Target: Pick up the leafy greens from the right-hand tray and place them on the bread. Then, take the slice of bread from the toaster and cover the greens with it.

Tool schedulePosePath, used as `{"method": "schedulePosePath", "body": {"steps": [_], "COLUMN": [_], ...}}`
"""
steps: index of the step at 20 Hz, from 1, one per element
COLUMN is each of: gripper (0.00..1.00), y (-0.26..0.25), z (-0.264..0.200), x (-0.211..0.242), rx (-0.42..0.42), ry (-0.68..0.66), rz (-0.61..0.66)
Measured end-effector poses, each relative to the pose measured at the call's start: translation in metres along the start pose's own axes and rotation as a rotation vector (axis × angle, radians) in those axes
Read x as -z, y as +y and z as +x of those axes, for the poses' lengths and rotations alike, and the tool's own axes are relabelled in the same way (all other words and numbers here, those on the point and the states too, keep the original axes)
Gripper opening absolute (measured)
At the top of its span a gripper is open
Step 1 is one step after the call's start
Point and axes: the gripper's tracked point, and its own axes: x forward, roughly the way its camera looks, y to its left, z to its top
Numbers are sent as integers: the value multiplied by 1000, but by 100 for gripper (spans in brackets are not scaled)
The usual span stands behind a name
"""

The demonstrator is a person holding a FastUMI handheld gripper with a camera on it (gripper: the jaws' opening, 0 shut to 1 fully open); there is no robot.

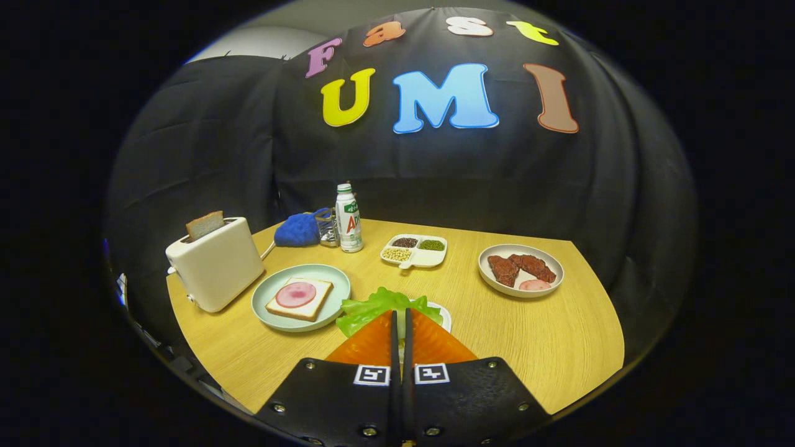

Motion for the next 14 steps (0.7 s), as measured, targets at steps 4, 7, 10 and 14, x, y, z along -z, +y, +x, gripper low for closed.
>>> {"method": "schedulePosePath", "body": {"steps": [4,7,10,14], "gripper": [0,0,1,0], "y": [19,35,52,80], "z": [0,3,7,22], "x": [-20,-30,-38,-45], "rx": [-23,-45,-72,-111], "ry": [-33,-42,-50,-55], "rz": [2,-15,-20,-30]}}
